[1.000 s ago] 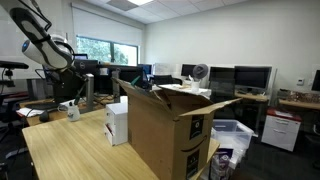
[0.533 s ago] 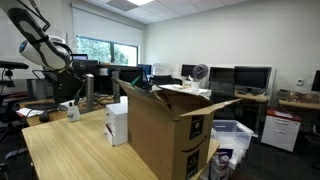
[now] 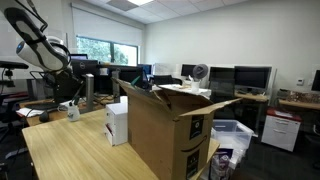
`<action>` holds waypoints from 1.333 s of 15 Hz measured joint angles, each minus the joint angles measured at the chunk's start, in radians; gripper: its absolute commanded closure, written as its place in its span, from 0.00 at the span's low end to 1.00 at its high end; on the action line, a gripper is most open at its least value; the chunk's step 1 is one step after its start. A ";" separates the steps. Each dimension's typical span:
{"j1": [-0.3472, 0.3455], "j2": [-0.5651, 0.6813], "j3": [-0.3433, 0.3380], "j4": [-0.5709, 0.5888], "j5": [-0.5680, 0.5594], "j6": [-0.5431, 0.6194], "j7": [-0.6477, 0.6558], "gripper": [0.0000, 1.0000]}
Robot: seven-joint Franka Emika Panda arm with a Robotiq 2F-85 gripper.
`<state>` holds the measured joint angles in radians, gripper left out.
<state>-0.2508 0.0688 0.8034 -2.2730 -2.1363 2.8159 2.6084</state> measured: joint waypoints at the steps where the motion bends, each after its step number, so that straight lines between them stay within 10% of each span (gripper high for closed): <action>1: -0.004 0.000 0.009 -0.003 0.003 -0.004 0.000 0.96; 20: -0.163 0.029 0.155 -0.023 0.001 -0.129 -0.001 0.96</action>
<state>-0.4142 0.0982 0.9582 -2.2957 -2.1349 2.6865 2.6076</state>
